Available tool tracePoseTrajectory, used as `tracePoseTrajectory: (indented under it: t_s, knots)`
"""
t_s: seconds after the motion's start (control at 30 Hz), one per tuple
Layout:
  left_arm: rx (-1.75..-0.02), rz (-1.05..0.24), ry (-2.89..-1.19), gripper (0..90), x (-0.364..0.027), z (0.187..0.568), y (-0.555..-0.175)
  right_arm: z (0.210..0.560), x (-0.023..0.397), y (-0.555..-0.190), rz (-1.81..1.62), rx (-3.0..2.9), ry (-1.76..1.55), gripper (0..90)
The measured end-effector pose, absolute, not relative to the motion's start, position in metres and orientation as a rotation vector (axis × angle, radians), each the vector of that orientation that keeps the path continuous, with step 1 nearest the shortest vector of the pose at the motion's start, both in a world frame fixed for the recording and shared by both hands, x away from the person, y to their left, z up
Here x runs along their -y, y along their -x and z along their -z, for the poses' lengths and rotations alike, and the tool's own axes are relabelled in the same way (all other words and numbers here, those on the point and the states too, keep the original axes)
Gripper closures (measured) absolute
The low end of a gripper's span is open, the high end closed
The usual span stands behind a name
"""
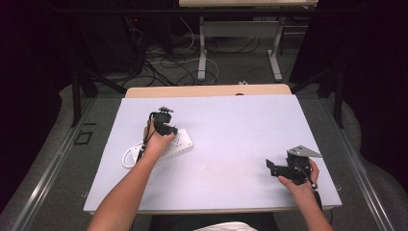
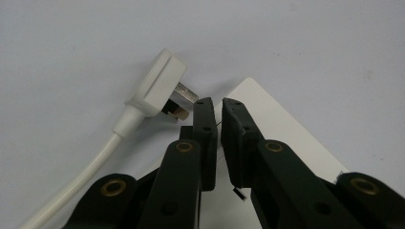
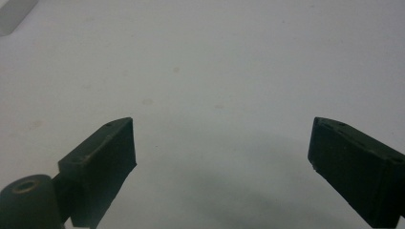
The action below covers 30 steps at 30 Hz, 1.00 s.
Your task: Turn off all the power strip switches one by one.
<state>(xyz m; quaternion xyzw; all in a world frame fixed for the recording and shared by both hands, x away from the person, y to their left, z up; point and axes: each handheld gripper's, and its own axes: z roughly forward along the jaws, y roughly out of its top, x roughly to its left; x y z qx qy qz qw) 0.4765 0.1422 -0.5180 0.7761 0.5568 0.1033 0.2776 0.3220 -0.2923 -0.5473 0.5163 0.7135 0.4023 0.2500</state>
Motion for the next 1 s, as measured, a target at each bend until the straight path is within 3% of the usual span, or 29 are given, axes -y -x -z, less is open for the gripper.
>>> tracePoseTrajectory:
  t_s: [1.0]
  knots:
    - [-1.378, -0.275, -2.078, 73.9, -0.142, 0.500, -0.452, 0.547, 0.293, -0.322, -1.094, -1.939, -1.410, 8.7]
